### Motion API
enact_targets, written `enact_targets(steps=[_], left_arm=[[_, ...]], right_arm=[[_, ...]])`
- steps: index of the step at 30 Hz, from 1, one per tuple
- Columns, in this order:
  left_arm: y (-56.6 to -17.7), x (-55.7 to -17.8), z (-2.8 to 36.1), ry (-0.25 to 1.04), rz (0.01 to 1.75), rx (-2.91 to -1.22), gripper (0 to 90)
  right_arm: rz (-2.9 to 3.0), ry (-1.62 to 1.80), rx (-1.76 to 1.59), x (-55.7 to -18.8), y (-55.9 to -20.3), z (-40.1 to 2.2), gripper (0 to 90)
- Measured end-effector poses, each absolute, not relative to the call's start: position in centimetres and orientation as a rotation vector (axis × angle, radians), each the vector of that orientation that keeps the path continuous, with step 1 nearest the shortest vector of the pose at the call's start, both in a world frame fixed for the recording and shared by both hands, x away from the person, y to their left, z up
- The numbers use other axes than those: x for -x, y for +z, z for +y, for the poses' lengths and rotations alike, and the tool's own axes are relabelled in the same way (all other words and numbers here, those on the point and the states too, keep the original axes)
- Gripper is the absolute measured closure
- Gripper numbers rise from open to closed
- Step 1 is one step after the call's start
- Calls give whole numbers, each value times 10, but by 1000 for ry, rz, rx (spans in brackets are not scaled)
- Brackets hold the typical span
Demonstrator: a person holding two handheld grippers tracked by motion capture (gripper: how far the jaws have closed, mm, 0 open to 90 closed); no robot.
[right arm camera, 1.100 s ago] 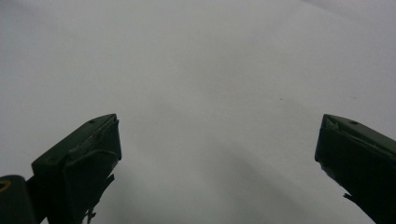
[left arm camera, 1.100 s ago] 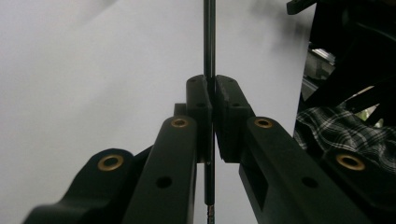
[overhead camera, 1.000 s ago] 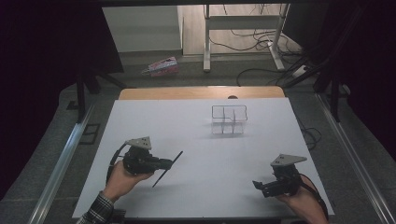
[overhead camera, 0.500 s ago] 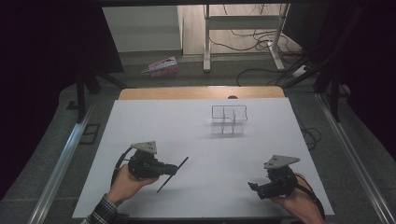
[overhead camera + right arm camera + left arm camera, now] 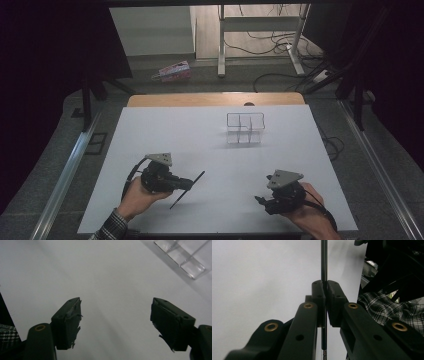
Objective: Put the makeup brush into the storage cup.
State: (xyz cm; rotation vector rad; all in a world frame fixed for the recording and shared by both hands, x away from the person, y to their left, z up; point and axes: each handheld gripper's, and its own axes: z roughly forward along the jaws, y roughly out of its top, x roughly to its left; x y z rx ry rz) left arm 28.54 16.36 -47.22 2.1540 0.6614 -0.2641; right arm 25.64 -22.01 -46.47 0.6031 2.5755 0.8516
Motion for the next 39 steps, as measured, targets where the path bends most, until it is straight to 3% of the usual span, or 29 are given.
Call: enact_targets(steps=[15,39], left_arm=[[-473,-291,141,-344,624,-2195,859],[-481,-297,104,-435,556,-2274,860]], right_arm=[[2543,800,-361,-248,-461,-182,392],[2512,777,-115,-247,-459,-135,503]])
